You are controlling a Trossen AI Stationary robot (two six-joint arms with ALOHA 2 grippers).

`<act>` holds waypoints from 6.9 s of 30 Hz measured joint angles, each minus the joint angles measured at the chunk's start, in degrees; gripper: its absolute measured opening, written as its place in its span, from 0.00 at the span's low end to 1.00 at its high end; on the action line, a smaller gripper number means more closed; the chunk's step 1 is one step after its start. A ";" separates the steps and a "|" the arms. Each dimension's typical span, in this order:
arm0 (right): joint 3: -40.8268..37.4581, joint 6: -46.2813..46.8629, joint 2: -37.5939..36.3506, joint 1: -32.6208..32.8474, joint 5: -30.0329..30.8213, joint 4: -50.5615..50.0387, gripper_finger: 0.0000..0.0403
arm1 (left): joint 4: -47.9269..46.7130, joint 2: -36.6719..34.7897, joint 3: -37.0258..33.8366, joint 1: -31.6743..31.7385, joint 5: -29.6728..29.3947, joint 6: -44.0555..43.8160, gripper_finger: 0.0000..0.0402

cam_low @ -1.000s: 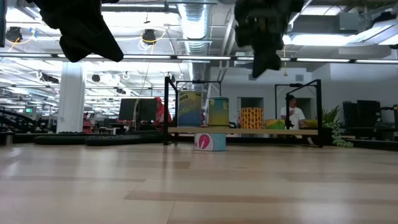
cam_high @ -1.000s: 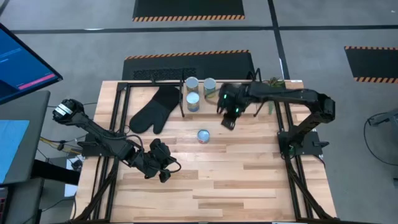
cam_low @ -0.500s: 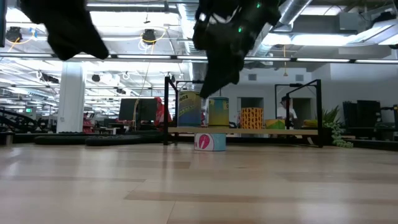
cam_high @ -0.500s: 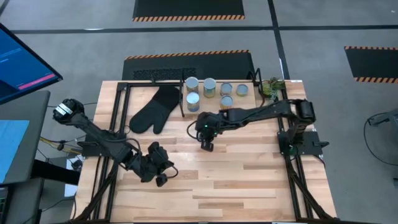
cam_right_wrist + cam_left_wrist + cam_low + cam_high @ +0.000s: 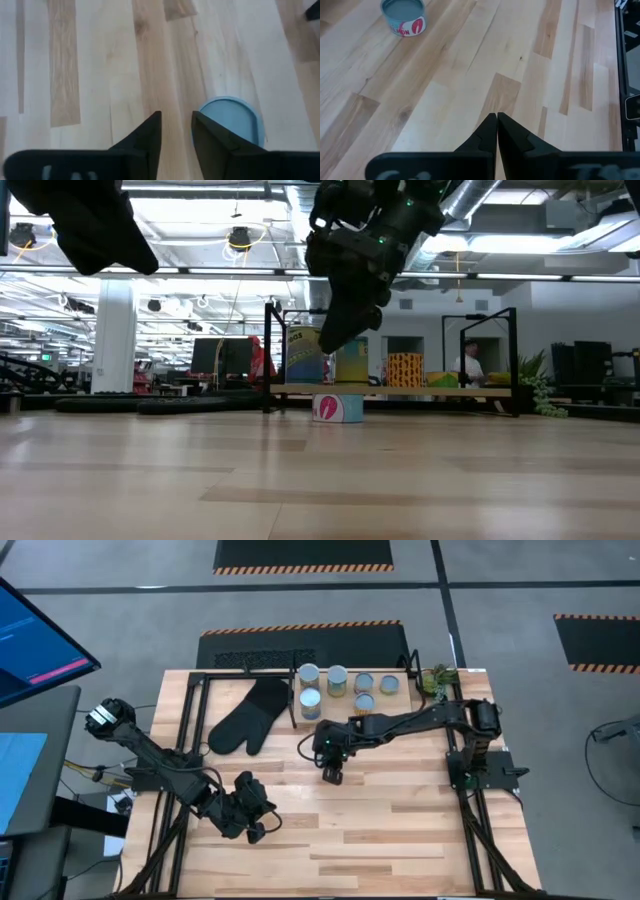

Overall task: Pick and place cans onto a shelf
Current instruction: Put the canned tuna on the shelf, then return to Home Position

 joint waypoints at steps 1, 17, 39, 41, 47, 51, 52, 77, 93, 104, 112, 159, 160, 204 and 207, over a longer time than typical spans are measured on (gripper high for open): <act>0.00 -0.54 0.01 0.11 0.27 -0.20 0.35 | 0.00 0.00 0.00 0.00 0.00 0.00 0.00; 0.12 -5.76 7.64 0.90 2.96 -1.75 0.44 | -0.22 0.00 0.00 0.04 0.02 -0.13 0.00; 4.20 -0.35 -1.64 4.60 13.43 -25.34 0.02 | -0.38 0.00 0.00 0.04 0.07 0.17 0.00; 4.22 0.51 -5.32 5.26 13.31 -29.54 0.01 | -0.43 0.00 0.00 0.04 0.05 0.40 0.00; 3.99 6.47 -17.41 5.67 17.04 -42.51 0.01 | -0.21 0.00 0.00 0.04 -0.09 1.14 0.00; 0.11 9.25 -24.77 4.90 22.27 -43.84 0.01 | -0.17 0.00 0.00 0.04 -1.14 1.29 0.00; -1.18 9.81 -26.34 4.43 22.69 -43.12 0.01 | -0.16 0.00 0.00 0.04 -1.68 1.33 0.00; -25.31 -9.66 -30.23 -24.73 13.50 -13.64 0.01 | 0.31 0.00 0.00 3.13 -3.15 1.24 0.00; -25.29 -10.26 -24.38 -27.75 11.35 -8.64 0.12 | 0.37 0.00 0.00 3.13 -3.13 -0.83 0.00; -25.24 -10.15 -24.92 -29.01 12.91 -9.96 0.16 | 0.30 0.00 0.00 3.13 -3.10 -0.83 0.00; -24.20 -8.71 -24.92 -29.19 12.91 -11.79 0.16 | 0.30 0.00 0.00 3.13 -2.60 -0.83 0.00; -19.05 15.06 -32.58 33.69 16.82 15.23 0.16 | 14.17 0.00 0.04 2.86 13.08 15.10 0.00; -20.73 13.97 -32.04 34.49 17.20 19.97 0.16 | 15.23 0.00 0.04 2.92 13.45 16.83 0.00; -75.75 4.61 -43.14 28.36 15.23 95.25 0.16 | 30.11 -40.06 -24.42 20.81 27.80 40.54 0.00; -76.97 2.91 -45.79 25.94 11.57 95.80 0.16 | 30.31 -43.59 -26.52 22.30 28.31 38.79 0.00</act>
